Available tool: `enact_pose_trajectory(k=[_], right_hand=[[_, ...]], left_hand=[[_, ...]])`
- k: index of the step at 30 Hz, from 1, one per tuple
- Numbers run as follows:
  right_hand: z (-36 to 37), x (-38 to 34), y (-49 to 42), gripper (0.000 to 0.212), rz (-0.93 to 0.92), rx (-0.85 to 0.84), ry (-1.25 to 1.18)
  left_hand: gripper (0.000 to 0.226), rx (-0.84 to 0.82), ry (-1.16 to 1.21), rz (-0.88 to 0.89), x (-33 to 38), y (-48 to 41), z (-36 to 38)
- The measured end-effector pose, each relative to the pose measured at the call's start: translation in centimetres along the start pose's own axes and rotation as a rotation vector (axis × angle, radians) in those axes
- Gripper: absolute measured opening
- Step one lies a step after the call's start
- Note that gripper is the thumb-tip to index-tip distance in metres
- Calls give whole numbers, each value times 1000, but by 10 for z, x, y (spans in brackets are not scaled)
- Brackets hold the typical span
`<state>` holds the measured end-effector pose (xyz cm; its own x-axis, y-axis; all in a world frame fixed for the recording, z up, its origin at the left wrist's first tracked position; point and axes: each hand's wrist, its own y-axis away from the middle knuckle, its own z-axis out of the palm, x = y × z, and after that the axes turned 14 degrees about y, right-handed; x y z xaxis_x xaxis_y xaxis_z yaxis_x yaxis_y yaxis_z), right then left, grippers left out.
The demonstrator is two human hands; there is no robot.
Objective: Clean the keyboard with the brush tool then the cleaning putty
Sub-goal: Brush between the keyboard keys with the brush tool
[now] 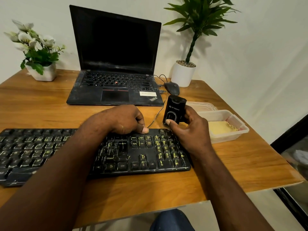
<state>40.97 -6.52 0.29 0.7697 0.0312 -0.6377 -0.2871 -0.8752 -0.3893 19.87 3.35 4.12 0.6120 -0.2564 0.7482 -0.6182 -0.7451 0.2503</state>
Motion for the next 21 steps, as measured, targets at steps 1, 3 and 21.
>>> enact_pose_trajectory(k=[1,3,21], right_hand=[[-2,0,1,55,11,8,-40],[-5,3,6,50,16,-67,-169],[-4,7,8,50,76,39,-109]], left_hand=[[22,-3,4,-2,0,0,0],[22,-6,6,-4,0,0,0],[22,10,10,16,-4,-2,0]])
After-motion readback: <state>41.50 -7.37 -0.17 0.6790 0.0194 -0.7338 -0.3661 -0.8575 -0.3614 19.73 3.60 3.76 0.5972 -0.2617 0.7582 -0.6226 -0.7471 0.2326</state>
